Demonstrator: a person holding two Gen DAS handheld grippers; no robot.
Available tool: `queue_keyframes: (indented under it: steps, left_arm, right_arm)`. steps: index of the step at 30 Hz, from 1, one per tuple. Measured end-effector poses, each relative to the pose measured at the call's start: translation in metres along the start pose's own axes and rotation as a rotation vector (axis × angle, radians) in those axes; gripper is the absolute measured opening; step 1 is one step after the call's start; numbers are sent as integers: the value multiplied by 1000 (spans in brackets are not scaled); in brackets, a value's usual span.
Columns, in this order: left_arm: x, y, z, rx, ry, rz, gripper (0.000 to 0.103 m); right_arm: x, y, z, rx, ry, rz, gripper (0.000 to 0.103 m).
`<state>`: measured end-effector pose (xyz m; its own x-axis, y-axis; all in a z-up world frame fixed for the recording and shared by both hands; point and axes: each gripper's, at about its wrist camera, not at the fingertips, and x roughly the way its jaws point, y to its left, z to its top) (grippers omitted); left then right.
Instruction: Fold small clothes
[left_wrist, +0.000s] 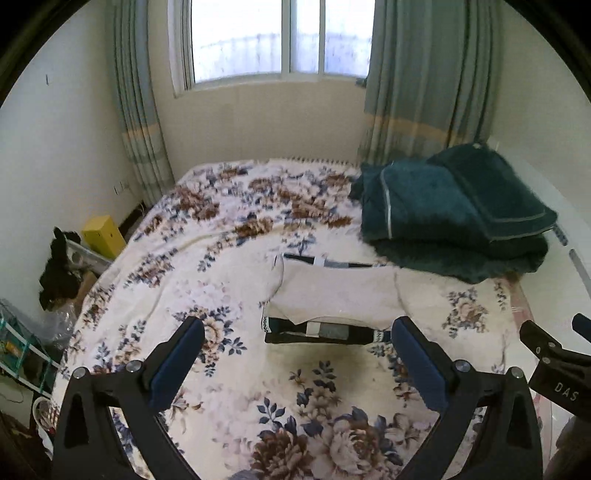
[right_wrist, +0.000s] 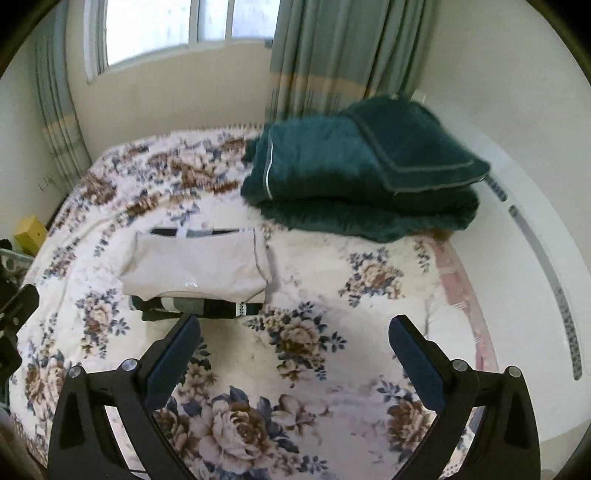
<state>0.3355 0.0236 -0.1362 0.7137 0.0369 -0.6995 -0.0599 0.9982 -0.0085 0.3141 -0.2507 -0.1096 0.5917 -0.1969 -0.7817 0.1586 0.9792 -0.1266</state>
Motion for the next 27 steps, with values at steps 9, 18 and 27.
queue_keyframes:
  steps: [9,18,27]
  left_arm:
    - [-107,-9,-11,-5,-77,-11,103]
    - [-167,-18,-23,1,-131,5,103]
    - [-196,-18,-34,3,-172,11,103]
  right_arm:
    - [-152,-37,-29,-24,-145,39,103]
    - [-245,-61,-53,-16,-237,101,103]
    - [-280,-69,-63,-35,-270,139,103]
